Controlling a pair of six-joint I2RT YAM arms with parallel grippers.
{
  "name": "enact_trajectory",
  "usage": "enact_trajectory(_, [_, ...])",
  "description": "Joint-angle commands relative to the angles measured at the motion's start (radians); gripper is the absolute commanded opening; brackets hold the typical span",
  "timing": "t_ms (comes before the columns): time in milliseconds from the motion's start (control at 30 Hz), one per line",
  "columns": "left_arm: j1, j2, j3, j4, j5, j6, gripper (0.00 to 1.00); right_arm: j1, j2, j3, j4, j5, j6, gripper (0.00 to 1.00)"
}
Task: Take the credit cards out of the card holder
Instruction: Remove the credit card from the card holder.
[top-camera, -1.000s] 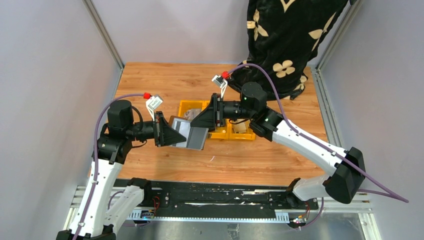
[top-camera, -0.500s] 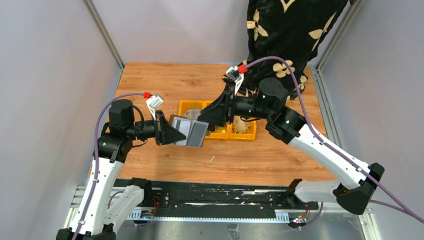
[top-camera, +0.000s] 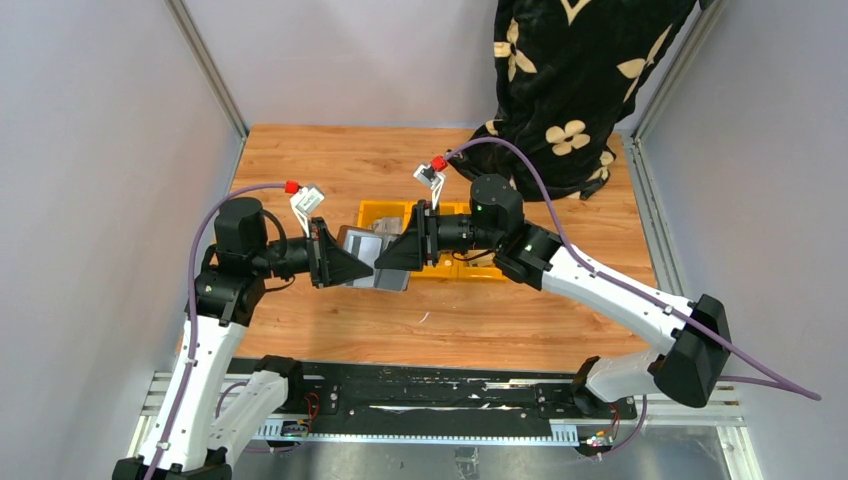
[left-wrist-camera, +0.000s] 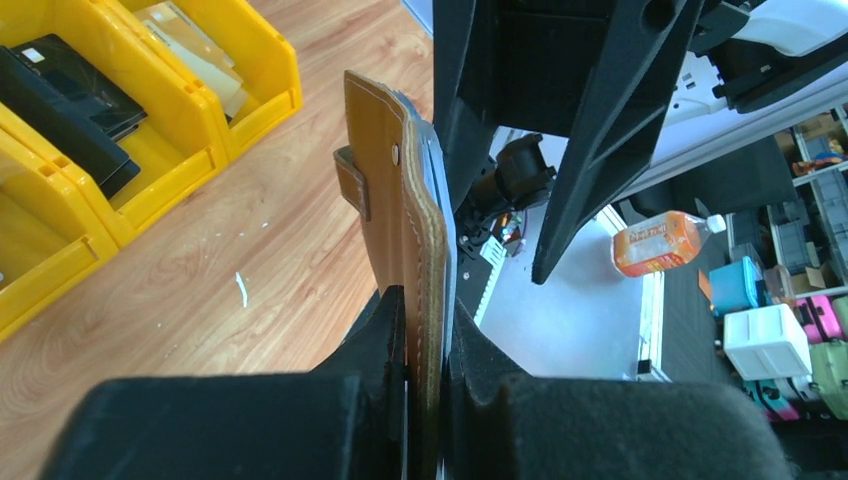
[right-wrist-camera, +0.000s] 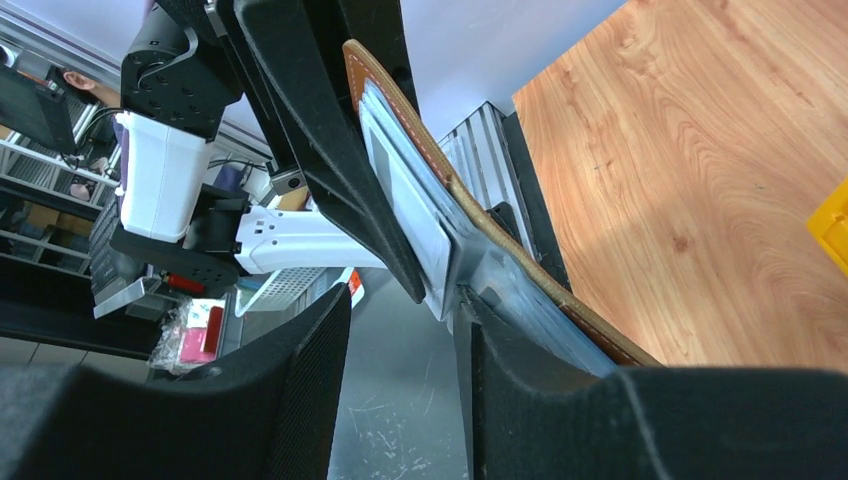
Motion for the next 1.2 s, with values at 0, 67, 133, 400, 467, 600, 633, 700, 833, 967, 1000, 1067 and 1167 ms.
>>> enact_trajectory(0, [-0.003,-0.019,0.036,0.072,0.07,-0.048,0.0,0.012,0.02,0.007,0.028,0.002,0.015,0.45])
enact_trajectory(67, [-0.003,-0.023,0.033,0.086,0.081,-0.064,0.0,0.013,0.03,0.014,0.006,0.022,0.005,0.45])
enact_trajectory(133, [-0.004,-0.025,0.03,0.098,0.097,-0.073,0.01,0.013,0.037,0.024,-0.011,0.038,-0.004,0.45])
enact_trajectory(400, [-0.004,-0.039,-0.019,0.167,0.156,-0.139,0.11,0.015,0.071,0.047,0.119,0.0,0.079,0.39])
enact_trajectory(467, [-0.004,-0.041,-0.028,0.167,0.169,-0.133,0.14,0.015,0.088,0.05,0.155,-0.015,0.109,0.31])
enact_trajectory(600, [-0.004,-0.045,-0.029,0.165,0.2,-0.129,0.22,0.015,0.101,0.043,0.188,-0.024,0.142,0.14])
enact_trajectory(633, [-0.004,-0.047,-0.028,0.166,0.206,-0.125,0.23,0.015,0.1,0.037,0.193,-0.025,0.145,0.1])
enact_trajectory(700, [-0.004,-0.053,-0.028,0.167,0.218,-0.122,0.28,0.015,0.095,0.027,0.2,-0.024,0.148,0.04])
enact_trajectory(833, [-0.004,-0.056,-0.022,0.168,0.252,-0.123,0.39,0.012,0.078,0.0,0.201,-0.026,0.138,0.0])
enact_trajectory(967, [-0.004,-0.054,-0.012,0.168,0.287,-0.124,0.36,0.002,0.052,-0.042,0.203,-0.041,0.127,0.0])
enact_trajectory(1000, [-0.005,-0.054,-0.008,0.166,0.295,-0.124,0.35,-0.004,0.046,-0.05,0.203,-0.041,0.125,0.0])
enact_trajectory(1067, [-0.003,-0.055,0.002,0.155,0.305,-0.116,0.33,-0.014,0.029,-0.073,0.202,-0.044,0.124,0.0])
enact_trajectory(1167, [-0.003,-0.053,0.008,0.143,0.31,-0.107,0.31,-0.029,0.0,-0.105,0.192,-0.05,0.111,0.0])
